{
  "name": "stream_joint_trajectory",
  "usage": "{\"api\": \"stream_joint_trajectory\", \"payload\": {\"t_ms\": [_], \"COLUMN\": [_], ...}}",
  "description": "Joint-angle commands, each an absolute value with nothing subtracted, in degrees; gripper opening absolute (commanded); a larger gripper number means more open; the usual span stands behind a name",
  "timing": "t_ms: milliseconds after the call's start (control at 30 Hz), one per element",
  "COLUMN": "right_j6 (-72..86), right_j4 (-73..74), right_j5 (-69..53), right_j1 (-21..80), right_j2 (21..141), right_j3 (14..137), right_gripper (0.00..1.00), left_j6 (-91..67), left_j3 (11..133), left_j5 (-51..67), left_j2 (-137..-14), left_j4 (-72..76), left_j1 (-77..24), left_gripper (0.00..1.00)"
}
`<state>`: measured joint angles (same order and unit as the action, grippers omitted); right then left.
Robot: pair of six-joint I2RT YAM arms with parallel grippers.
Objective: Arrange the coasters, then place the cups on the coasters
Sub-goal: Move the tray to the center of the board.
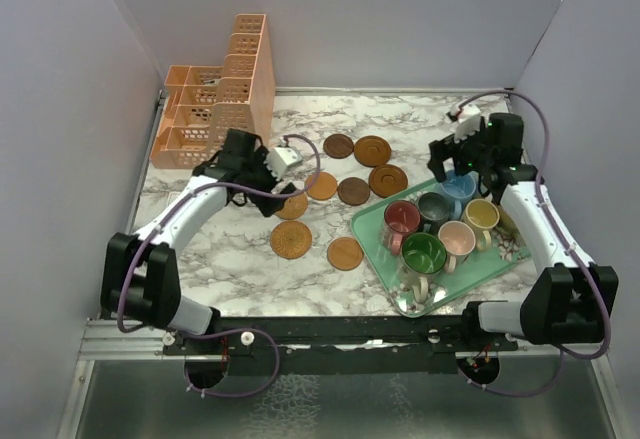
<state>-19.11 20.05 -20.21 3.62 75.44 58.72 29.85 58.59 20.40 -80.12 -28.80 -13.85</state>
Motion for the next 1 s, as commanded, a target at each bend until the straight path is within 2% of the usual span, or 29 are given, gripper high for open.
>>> {"api": "stream_joint_trajectory", "payload": {"t_ms": [0, 100, 267, 633, 967], "right_j6": [-16.18, -16.65, -17.26, -26.44, -35.87], "right_j4": [24.18, 26.35, 30.12, 39.94, 47.17], "right_j5": [-12.33, -8.74, -12.29, -11.31, -9.84], "right_j1": [-5.47, -10.32, -22.56, -34.2, -38.52], "right_j2": [72.52, 71.91, 72.33, 69.79, 61.78], "right_j3": [60.67, 60.93, 61.87, 62.24, 53.81], "right_gripper": [0.98, 0.98, 0.96, 0.89, 0.81], "left_j6": [34.3, 35.29, 34.5, 27.54, 26.81], "left_j3": [62.79, 66.51, 72.13, 75.76, 76.27], "left_j5": [25.11, 26.82, 29.26, 31.0, 29.43], "left_j2": [-86.6, -91.57, -100.24, -106.44, -106.64], "left_j4": [-29.49, -29.4, -28.8, -24.2, -23.6], "left_j1": [-22.04, -26.71, -31.15, -32.1, -32.2], "left_gripper": [0.89, 0.87, 0.84, 0.79, 0.78]}}
